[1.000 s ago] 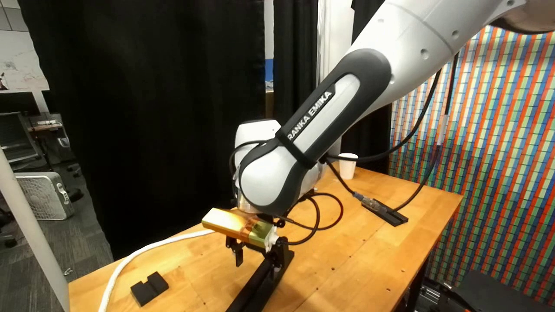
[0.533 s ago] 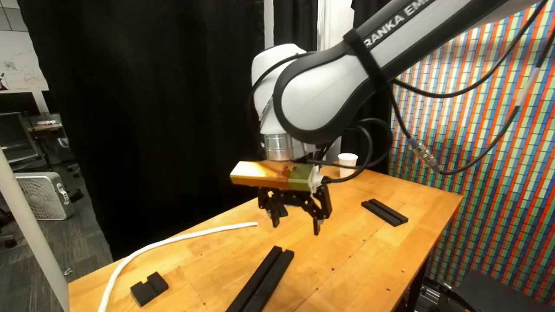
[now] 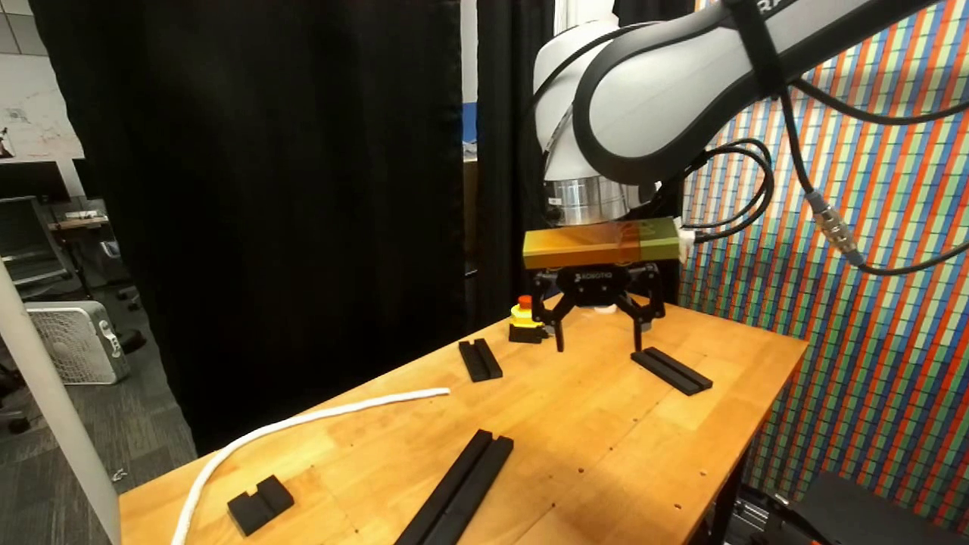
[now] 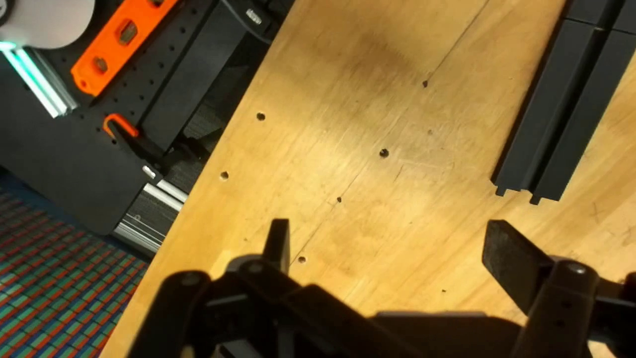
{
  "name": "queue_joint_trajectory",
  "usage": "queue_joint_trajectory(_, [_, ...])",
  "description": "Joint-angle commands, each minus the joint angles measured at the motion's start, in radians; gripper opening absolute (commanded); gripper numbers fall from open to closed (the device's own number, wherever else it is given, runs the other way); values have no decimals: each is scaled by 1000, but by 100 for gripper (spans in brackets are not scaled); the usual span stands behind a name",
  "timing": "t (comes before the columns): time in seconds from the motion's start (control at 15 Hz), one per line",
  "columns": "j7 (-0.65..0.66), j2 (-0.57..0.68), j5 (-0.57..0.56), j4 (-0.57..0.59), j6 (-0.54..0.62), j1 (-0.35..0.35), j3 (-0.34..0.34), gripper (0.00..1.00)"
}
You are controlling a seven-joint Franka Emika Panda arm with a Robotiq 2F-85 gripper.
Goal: Connect the four black pieces together
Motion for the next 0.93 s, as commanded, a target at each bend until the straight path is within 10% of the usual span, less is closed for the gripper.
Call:
queue_joint_trajectory(0.0, [-254, -92, -32, -53, -6, -46, -22, 100])
queue_joint_trajectory(0.87, [-1085, -2, -38, -218, 302, -305, -283, 100])
